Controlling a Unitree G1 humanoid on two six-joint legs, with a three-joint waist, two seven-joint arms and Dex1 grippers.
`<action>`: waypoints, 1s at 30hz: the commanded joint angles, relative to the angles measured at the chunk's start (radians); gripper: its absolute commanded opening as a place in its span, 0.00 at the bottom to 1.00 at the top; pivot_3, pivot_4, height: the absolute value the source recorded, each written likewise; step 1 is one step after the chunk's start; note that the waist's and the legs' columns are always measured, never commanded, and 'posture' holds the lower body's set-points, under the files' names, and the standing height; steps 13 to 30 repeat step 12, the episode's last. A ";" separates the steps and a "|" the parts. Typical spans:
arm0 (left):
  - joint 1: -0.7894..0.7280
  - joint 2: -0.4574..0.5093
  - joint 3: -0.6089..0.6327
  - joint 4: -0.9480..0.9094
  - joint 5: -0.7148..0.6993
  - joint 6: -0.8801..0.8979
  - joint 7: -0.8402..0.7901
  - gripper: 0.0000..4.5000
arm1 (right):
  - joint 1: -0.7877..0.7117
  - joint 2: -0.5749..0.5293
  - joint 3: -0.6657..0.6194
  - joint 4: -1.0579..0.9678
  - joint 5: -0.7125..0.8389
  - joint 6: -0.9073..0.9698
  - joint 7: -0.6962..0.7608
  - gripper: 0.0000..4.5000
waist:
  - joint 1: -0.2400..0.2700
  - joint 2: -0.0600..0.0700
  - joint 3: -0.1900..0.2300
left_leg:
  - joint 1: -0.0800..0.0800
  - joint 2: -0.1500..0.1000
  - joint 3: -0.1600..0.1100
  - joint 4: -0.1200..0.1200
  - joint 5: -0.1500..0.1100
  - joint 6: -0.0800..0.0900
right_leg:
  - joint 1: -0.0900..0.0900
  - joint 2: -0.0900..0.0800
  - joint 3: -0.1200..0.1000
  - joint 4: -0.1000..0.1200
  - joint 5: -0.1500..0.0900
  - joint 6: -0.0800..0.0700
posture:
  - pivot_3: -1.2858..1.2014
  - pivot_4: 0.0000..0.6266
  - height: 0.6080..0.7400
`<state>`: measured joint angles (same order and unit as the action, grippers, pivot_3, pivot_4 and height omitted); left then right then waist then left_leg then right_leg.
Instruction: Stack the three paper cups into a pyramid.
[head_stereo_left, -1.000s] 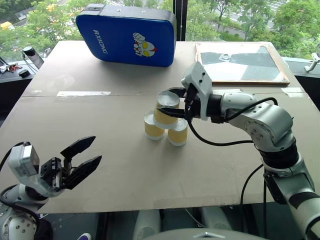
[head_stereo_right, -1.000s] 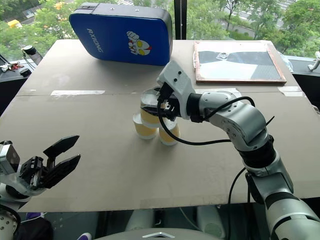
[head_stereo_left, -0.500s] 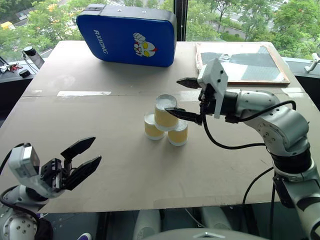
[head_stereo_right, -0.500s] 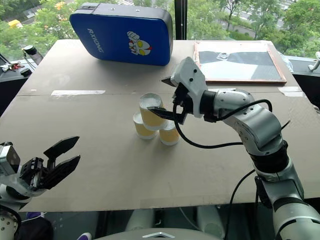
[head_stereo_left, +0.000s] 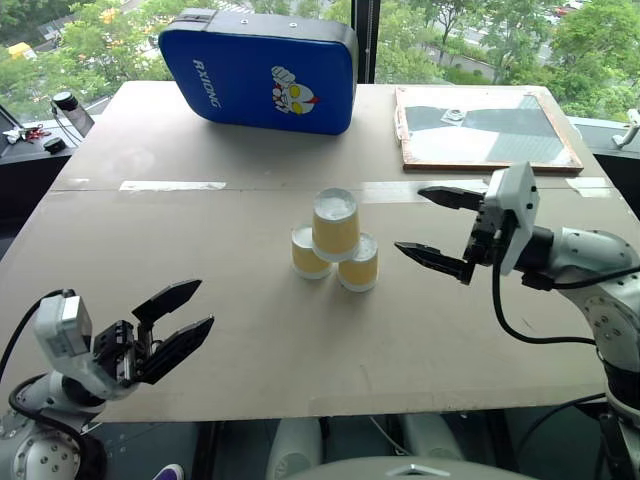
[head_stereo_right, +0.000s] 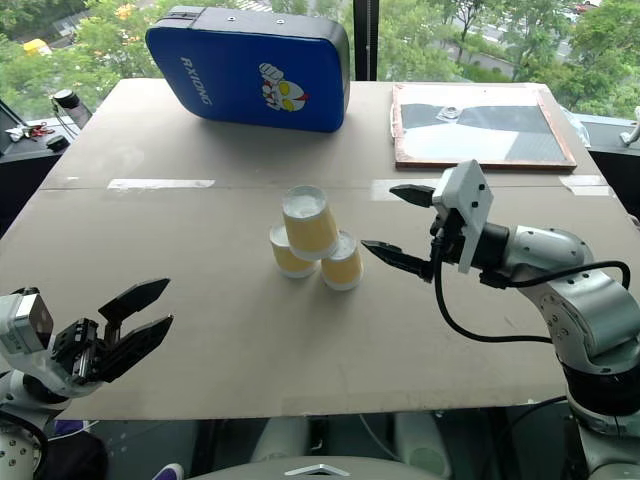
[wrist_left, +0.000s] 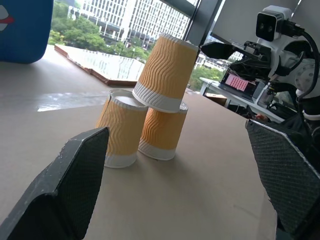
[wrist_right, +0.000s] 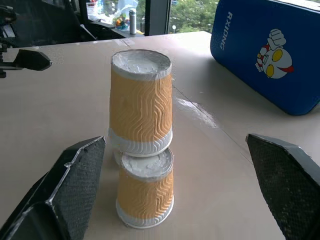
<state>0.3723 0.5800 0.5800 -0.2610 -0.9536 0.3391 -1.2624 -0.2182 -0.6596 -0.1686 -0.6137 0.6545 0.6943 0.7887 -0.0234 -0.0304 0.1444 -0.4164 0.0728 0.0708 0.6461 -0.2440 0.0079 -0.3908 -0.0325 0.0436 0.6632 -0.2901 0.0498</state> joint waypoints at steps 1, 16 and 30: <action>0.024 0.010 0.000 -0.043 0.021 0.020 0.056 1.00 | 0.165 -0.037 -0.137 -0.038 0.027 -0.060 0.061 0.99 | 0.002 0.000 0.000 | 0.000 0.000 0.000 0.000 0.000 0.000 | 0.000 0.000 0.000 0.000 0.000 0.000 | 0.52 0.24 1.00; 0.019 0.094 -0.021 -0.024 0.196 0.072 0.252 1.00 | 0.565 -0.019 -0.254 0.101 -0.124 -0.343 0.147 0.99 | 0.006 -0.002 -0.003 | 0.005 0.000 0.001 0.003 0.000 0.000 | 0.006 0.002 -0.001 0.000 0.000 0.000 | 0.52 0.24 1.00; 0.019 0.094 -0.021 -0.024 0.196 0.072 0.252 1.00 | 0.565 -0.019 -0.254 0.101 -0.124 -0.343 0.147 0.99 | 0.006 -0.002 -0.003 | 0.005 0.000 0.001 0.003 0.000 0.000 | 0.006 0.002 -0.001 0.000 0.000 0.000 | 0.52 0.24 1.00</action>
